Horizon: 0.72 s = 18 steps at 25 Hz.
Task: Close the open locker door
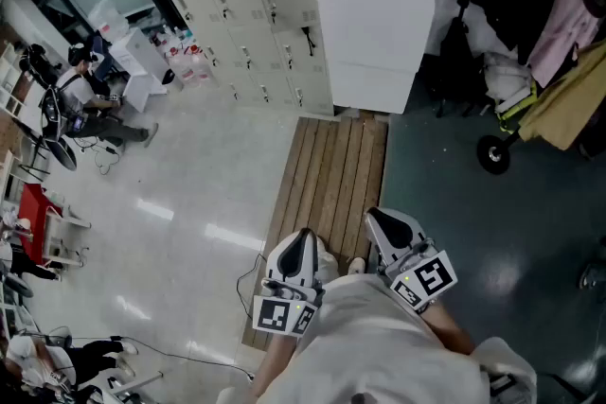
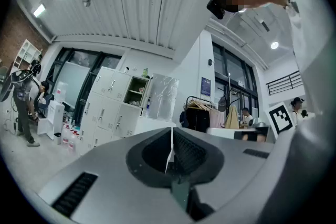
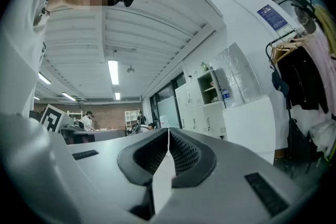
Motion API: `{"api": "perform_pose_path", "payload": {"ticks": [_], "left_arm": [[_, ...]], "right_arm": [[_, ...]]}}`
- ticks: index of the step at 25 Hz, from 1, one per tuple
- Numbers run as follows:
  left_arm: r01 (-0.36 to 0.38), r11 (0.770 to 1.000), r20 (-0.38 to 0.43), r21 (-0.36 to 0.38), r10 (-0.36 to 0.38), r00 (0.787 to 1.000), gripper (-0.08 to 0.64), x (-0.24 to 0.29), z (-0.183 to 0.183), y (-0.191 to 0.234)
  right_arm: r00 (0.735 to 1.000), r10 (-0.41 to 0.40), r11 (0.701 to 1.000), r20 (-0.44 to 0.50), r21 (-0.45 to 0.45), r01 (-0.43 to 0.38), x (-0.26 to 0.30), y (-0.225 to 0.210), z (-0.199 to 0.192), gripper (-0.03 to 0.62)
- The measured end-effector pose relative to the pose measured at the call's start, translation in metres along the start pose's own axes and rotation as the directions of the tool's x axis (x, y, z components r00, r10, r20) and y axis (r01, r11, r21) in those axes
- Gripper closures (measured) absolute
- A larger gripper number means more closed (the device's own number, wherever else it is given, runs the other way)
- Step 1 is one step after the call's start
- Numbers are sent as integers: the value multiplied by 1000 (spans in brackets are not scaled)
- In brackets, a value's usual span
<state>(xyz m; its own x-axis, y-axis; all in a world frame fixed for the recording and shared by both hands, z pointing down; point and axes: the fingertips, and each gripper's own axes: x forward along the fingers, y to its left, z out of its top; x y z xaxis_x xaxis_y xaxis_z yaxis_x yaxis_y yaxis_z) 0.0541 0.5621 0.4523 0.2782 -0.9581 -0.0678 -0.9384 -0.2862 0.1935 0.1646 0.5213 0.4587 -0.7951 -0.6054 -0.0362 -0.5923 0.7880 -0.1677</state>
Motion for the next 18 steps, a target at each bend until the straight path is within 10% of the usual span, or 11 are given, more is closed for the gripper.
{"api": "perform_pose_path", "payload": {"ticks": [18], "left_arm": [[68, 998, -55, -6, -69, 996, 543, 19, -11, -8]], "right_arm": [[999, -33, 999, -37, 18, 34, 1, -9, -13, 560]]}}
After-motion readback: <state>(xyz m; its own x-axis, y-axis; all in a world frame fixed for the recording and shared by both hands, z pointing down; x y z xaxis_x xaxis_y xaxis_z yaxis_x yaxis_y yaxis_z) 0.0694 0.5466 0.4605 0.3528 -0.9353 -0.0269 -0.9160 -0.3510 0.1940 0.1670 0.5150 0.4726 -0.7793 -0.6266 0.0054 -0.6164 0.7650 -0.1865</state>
